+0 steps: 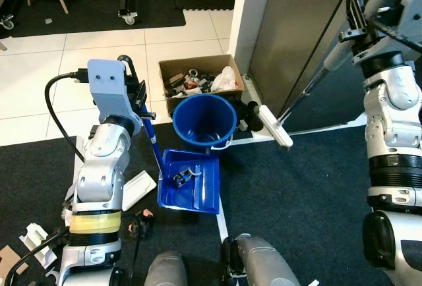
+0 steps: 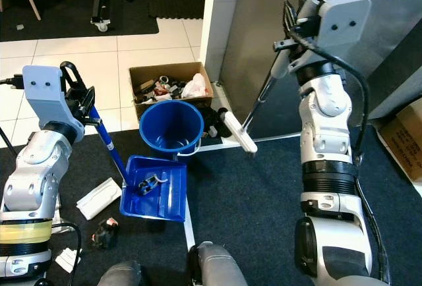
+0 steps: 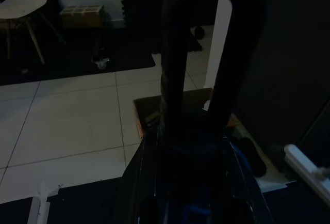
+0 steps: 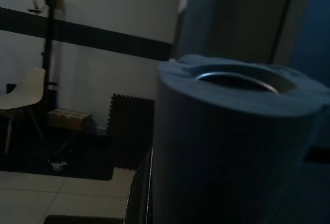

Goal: Sweep floor

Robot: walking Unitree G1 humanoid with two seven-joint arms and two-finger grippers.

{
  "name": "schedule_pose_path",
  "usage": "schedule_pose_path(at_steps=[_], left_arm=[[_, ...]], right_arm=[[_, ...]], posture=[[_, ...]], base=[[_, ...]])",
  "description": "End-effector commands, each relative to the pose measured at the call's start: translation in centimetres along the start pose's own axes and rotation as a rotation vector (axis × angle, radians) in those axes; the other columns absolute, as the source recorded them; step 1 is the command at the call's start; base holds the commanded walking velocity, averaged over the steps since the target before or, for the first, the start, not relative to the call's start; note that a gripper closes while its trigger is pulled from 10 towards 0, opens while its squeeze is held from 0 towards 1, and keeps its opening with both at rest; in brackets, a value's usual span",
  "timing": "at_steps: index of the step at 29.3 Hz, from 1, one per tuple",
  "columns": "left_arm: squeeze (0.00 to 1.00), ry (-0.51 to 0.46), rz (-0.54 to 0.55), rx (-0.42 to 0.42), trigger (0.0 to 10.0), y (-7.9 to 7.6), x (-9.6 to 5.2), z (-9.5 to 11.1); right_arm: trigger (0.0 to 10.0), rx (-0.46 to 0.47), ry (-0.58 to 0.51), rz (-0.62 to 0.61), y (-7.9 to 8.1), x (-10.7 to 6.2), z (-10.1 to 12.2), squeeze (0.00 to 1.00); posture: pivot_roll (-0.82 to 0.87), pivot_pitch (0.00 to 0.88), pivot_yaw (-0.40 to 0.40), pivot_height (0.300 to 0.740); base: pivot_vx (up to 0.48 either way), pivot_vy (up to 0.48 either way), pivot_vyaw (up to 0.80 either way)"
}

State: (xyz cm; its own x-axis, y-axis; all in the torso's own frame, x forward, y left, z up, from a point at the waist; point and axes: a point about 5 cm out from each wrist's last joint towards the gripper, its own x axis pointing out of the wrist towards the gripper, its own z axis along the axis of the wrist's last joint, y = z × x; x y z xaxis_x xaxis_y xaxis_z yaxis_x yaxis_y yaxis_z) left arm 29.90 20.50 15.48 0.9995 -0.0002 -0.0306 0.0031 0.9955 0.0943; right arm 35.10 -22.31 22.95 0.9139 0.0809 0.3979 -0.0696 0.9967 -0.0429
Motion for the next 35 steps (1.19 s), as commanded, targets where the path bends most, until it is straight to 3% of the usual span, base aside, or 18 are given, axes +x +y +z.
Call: schedule_pose_path(at_steps=[1, 5, 6, 8, 11, 12, 20, 27, 29, 31, 35], left_arm=[[0.0, -0.025, 0.004, 0.016, 10.0, 0.2, 0.0, 0.1], [0.0, 0.003, 0.014, 0.019, 10.0, 0.5, -0.1, -0.9], [0.0, 0.03, 0.02, 0.009, 10.0, 0.9, -0.2, -2.1], [0.0, 0.044, 0.016, 0.001, 10.0, 0.9, -0.3, -2.7], [0.0, 0.072, -0.009, -0.002, 10.0, 0.4, -0.6, -4.1], [0.0, 0.068, -0.023, -0.004, 10.0, -0.4, -0.7, -4.4], [0.0, -0.02, -0.09, -0.014, 10.0, -2.1, -0.5, -2.0], [0.0, -0.1, -0.273, -0.028, 10.0, -5.9, -2.1, 0.1], [0.0, -0.1, -0.273, -0.028, 10.0, -5.9, -2.1, 0.1], [0.0, -0.135, -0.364, -0.051, 10.0, -7.7, -2.6, 1.4], [0.0, -0.151, -0.43, -0.084, 10.0, -8.7, -2.9, 2.2]], right_arm=[[10.0, 0.024, 0.031, -0.043, -1.0, -0.5, -0.6, 0.0], [10.0, 0.058, 0.065, -0.078, -1.8, -1.0, -1.4, 0.0], [10.0, 0.053, 0.056, -0.09, -2.2, -1.0, -1.0, 0.0], [10.0, 0.05, 0.051, -0.092, -2.4, -0.9, -0.9, 0.0], [10.0, 0.049, 0.043, -0.092, -2.4, -0.8, -0.7, 0.0], [10.0, 0.05, 0.041, -0.089, -2.3, -0.8, -0.7, 0.0], [10.0, 0.054, 0.055, -0.081, -1.9, -0.8, -1.2, 0.0], [10.0, 0.061, 0.06, -0.07, -1.3, -0.7, -1.5, 0.0], [10.0, 0.061, 0.06, -0.07, -1.3, -0.7, -1.5, 0.0], [10.0, 0.067, 0.064, -0.064, -1.0, -0.7, -1.6, 0.0], [10.0, 0.071, 0.063, -0.057, -0.7, -0.5, -1.7, 0.0]], posture=[[0.04, 0.0, -0.076, 0.74], [0.04, 0.0, -0.072, 0.74], [0.03, 0.0, -0.068, 0.74], [0.03, 0.0, -0.068, 0.74], [0.03, 0.0, -0.064, 0.74], [0.02, 0.0, -0.064, 0.74], [0.03, 0.0, -0.066, 0.74], [0.04, 0.0, -0.069, 0.74], [0.04, 0.0, -0.069, 0.74], [0.05, 0.0, -0.071, 0.74], [0.05, 0.0, -0.07, 0.74]], base=[[0.0, 0.0, 0.0], [0.0, 0.0, 0.0], [0.0, 0.0, 0.0], [0.0, 0.0, 0.0], [0.0, 0.0, 0.0], [0.0, 0.0, 0.0], [0.0, 0.0, 0.0], [0.0, 0.0, 0.0], [0.0, 0.0, 0.0], [0.0, 0.0, 0.0], [0.0, 0.0, 0.0]])
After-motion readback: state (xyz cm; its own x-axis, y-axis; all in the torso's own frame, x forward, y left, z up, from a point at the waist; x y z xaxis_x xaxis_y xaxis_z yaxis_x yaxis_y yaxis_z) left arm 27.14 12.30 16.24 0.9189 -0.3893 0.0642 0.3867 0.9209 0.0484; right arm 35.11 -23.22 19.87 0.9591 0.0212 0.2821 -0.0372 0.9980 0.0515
